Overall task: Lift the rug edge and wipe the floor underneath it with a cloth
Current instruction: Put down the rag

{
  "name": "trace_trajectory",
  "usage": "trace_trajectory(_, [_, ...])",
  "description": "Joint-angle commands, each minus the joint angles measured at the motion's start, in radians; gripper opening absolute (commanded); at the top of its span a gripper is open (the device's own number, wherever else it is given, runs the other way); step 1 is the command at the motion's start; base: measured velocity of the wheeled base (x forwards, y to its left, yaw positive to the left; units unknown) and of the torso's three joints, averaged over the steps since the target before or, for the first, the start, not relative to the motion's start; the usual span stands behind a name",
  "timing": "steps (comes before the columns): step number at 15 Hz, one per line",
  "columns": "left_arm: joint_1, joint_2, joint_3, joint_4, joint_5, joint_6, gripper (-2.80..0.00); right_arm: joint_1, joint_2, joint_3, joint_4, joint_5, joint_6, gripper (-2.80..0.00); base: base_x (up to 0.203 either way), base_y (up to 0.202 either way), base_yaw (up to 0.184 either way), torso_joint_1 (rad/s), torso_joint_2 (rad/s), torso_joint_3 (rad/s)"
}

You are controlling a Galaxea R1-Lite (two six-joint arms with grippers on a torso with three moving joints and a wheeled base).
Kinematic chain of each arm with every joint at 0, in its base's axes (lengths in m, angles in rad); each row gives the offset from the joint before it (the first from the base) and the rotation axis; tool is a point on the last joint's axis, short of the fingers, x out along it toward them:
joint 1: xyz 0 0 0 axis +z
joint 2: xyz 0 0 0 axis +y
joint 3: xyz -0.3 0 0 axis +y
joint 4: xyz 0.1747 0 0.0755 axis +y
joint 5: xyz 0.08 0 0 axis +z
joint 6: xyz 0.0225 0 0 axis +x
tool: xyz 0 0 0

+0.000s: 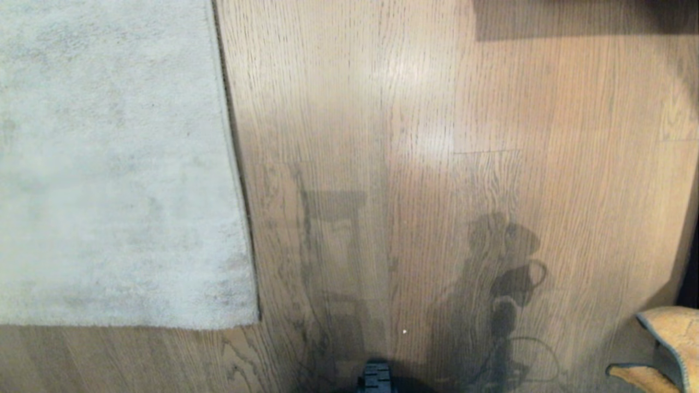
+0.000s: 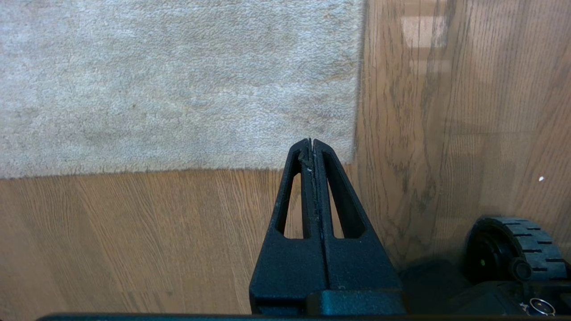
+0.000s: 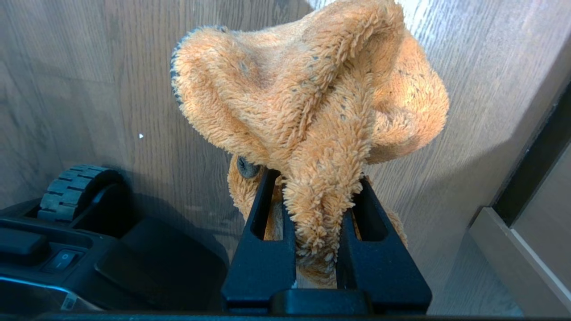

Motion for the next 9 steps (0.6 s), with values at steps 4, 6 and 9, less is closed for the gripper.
trace_trajectory(4, [0.000, 0.000, 0.000, -0.001, 0.000, 0.000, -2.80, 0.050, 0.189, -0.009, -0.133, 0.001, -0.003, -2.80, 0.000, 0.000, 0.000, 0.000, 0.00, 0.000])
trace_trajectory(6, [0.000, 0.000, 0.000, 0.000, 0.000, 0.000, -2.80, 0.059, 0.259, -0.013, -0.195, 0.001, -0.004, -2.80, 0.000, 0.000, 0.000, 0.000, 0.00, 0.000])
trace_trajectory(9, [0.000, 0.000, 0.000, 0.000, 0.000, 0.000, -2.80, 0.061, 0.361, -0.020, -0.272, 0.001, -0.006, -2.80, 0.000, 0.000, 0.000, 0.000, 0.00, 0.000])
